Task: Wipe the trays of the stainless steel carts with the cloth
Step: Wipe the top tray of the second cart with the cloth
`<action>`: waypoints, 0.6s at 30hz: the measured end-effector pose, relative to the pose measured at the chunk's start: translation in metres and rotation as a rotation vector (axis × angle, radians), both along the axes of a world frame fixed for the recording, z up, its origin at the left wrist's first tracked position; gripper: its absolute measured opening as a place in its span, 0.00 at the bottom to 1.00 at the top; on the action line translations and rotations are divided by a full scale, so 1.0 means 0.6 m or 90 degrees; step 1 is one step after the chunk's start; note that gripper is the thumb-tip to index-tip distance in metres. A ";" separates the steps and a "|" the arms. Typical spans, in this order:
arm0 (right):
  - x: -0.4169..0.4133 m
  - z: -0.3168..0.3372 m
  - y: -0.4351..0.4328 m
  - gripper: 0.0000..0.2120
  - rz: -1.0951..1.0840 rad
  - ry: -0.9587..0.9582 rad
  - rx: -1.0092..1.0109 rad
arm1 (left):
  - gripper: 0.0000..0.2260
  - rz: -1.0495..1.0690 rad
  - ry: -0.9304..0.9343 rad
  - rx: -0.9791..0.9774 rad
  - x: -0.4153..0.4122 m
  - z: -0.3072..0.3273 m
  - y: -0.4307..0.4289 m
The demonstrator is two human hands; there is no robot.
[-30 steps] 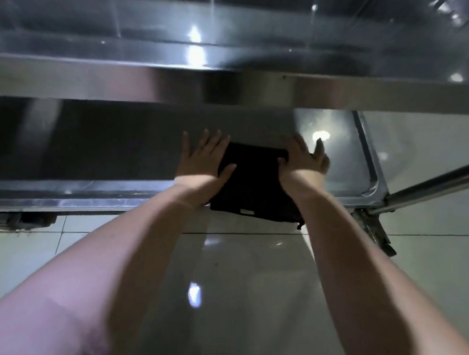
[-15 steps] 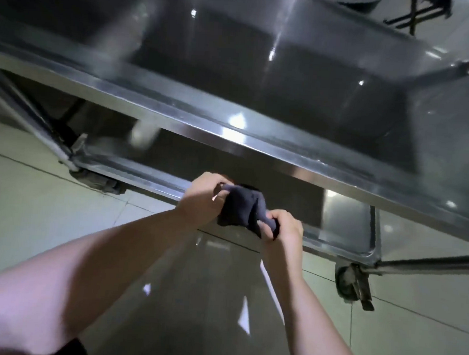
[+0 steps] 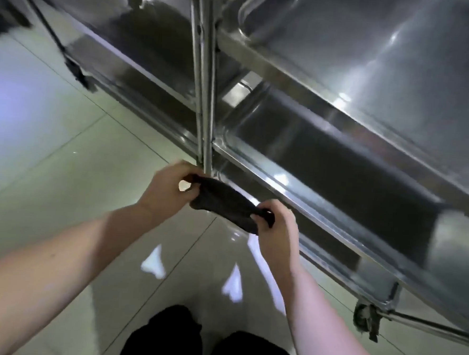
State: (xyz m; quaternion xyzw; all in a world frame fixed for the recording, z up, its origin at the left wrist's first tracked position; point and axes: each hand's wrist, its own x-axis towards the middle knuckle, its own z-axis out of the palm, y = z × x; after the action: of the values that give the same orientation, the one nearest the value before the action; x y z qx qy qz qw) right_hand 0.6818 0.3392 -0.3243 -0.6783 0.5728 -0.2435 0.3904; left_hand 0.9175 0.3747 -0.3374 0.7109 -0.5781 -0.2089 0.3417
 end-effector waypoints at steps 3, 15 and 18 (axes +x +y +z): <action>0.043 0.151 -0.002 0.12 0.069 -0.031 -0.009 | 0.08 0.054 0.027 -0.069 0.037 0.159 0.024; 0.132 0.848 -0.068 0.13 0.245 0.013 -0.313 | 0.15 0.017 -0.018 -0.094 0.144 0.869 0.057; 0.136 0.986 -0.082 0.12 0.267 0.030 -0.391 | 0.11 0.010 -0.058 -0.166 0.150 1.007 0.064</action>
State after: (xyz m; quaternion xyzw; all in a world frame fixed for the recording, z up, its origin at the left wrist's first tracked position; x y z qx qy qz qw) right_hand 0.7636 0.2899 0.2674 -0.8719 0.3303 -0.3033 0.1968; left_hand 1.0075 0.4129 0.2666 0.6737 -0.6098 -0.0971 0.4060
